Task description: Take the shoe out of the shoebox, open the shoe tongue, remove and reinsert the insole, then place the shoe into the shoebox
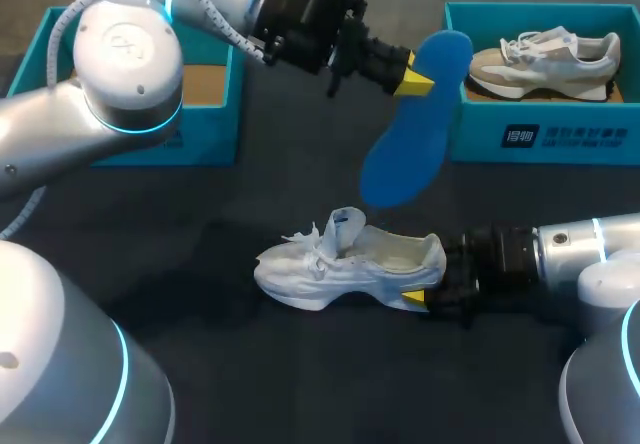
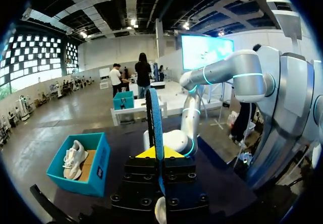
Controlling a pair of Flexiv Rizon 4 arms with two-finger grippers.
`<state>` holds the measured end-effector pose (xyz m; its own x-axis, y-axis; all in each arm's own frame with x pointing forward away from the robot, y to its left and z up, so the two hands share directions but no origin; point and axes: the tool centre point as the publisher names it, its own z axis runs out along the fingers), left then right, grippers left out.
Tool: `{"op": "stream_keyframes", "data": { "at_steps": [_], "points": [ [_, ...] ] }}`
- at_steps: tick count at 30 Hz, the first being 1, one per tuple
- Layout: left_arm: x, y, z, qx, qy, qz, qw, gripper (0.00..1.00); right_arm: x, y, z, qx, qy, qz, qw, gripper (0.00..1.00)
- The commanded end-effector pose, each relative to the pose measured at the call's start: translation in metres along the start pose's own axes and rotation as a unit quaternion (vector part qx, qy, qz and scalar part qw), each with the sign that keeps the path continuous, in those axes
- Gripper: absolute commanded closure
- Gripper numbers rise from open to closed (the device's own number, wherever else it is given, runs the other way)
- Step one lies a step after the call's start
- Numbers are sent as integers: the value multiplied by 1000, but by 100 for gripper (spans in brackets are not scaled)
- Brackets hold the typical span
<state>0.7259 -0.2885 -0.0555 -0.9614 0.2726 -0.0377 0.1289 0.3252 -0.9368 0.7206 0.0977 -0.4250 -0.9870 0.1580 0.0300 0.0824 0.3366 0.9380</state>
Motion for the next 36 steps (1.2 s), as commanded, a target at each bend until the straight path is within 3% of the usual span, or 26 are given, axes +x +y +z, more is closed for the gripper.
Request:
{"op": "stream_keyframes", "data": {
  "at_steps": [1,5,15,27,36],
  "points": [
    [1,1,0,1,-1,1,1000,100,0,-1,1,1,0,0,1000,100],
    [4,-5,-3,17,1,-8,1000,100,0,-1,1,1,0,0,1000,100],
    [17,-57,-14,55,0,-38,998,100,0,-1,1,1,0,0,1000,100],
    [30,-101,-34,111,29,-126,985,100,0,-1,1,1,0,0,1000,100],
    [54,-131,-49,124,35,-158,979,100,0,-1,1,1,0,0,1000,100]
  ]
}}
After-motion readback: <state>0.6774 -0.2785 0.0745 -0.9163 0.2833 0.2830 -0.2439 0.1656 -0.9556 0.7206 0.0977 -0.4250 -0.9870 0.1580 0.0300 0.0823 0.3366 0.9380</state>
